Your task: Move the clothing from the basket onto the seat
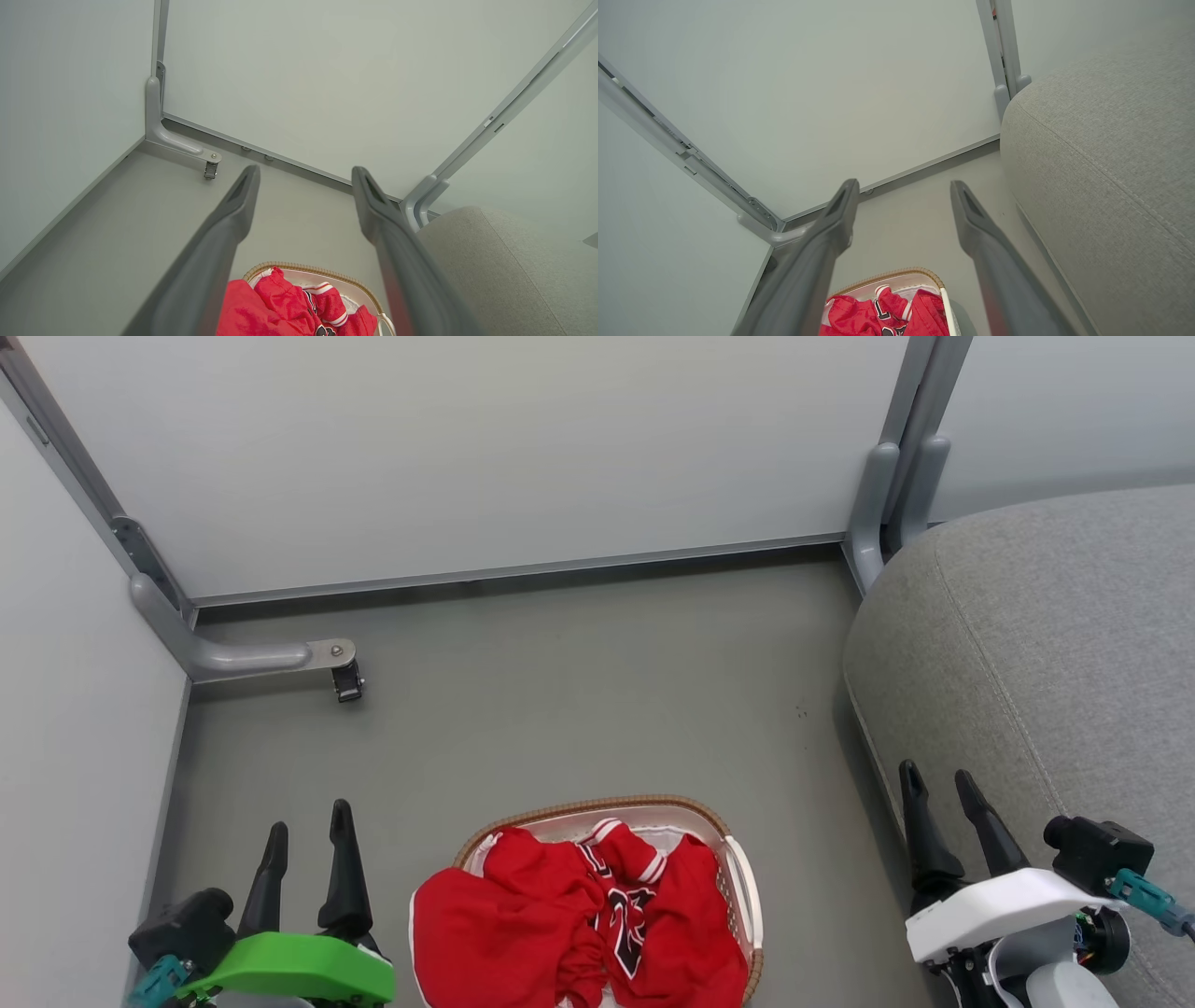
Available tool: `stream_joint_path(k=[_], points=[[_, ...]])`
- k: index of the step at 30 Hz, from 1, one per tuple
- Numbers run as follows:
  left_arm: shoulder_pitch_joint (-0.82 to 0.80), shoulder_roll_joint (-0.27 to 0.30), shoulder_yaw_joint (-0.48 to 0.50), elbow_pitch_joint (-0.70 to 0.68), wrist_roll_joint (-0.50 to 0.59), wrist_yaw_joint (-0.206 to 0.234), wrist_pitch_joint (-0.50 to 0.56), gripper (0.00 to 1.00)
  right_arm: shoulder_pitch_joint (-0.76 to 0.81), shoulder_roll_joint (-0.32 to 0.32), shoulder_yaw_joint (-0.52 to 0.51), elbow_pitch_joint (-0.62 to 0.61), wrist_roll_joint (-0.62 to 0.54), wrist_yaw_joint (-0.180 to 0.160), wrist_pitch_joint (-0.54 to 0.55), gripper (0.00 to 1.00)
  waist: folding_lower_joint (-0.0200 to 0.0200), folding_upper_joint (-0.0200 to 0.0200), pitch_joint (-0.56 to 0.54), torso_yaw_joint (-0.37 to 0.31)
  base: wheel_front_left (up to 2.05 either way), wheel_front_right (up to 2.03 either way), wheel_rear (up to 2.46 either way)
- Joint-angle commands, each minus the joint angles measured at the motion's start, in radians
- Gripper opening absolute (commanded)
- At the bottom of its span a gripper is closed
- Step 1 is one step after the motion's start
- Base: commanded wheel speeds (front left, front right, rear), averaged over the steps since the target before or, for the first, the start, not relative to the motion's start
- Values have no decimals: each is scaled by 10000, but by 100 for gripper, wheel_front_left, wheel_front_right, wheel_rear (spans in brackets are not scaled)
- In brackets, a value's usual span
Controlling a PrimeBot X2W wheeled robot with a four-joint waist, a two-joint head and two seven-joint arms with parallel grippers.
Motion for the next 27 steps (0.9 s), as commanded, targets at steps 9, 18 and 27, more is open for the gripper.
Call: stream_joint_path(k=[9, 18, 27], points=[[71, 78, -153, 37, 895, 113, -297, 100, -115, -69, 91, -46, -1093, 3, -293, 100, 0, -1, -21, 22, 0, 0, 0], [143, 83, -227, 151, 1563, 154, -506, 100, -158, -77, 143, -7, -1874, 3, -496, 100, 0, -1, -32, 67, 0, 0, 0], [219, 90, -308, 192, 2204, 228, -682, 100, -190, -85, 188, -10, -2603, 3, -678, 100, -1, -1, -42, 94, 0, 0, 0]])
